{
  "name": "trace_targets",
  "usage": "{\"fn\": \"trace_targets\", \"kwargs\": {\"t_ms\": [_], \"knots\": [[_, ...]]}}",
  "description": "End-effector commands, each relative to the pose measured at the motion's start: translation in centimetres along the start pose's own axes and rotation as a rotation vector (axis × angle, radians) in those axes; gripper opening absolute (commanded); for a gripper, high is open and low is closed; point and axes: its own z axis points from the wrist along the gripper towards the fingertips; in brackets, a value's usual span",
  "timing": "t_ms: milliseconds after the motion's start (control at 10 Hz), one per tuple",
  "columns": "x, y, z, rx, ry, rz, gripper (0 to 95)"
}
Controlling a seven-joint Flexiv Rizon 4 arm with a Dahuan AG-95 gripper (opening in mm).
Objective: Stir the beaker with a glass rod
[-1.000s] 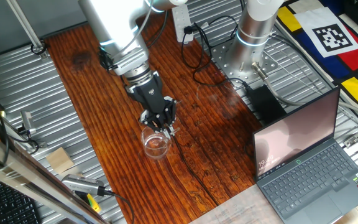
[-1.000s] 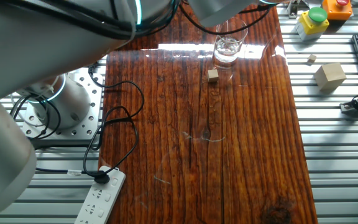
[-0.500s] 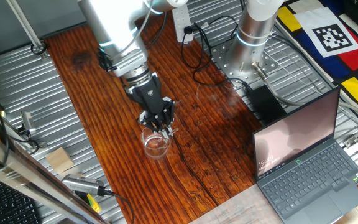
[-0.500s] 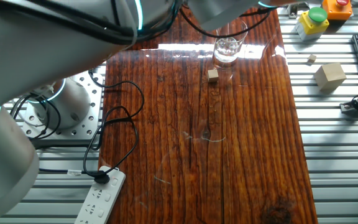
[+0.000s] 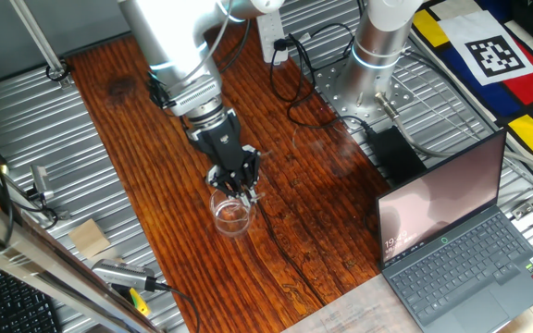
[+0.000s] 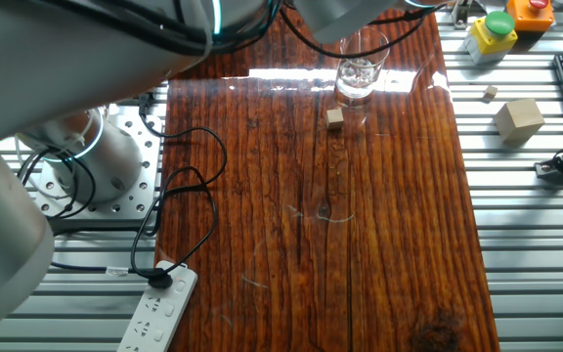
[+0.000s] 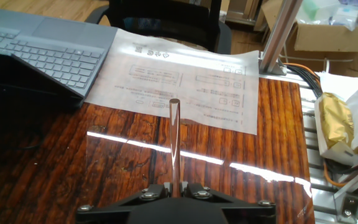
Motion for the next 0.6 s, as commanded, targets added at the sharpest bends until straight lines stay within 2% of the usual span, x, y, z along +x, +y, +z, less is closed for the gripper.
{"fn": "trace_targets", "kwargs": {"t_ms": [100, 300, 600], "knots": [[-0.03, -0.04, 0.02, 0.001, -0.002, 0.001, 0.0], [0.02, -0.21, 0.38, 0.002, 0.014, 0.002, 0.0], [0.27, -0.35, 0.8, 0.002, 0.017, 0.004, 0.0]]}}
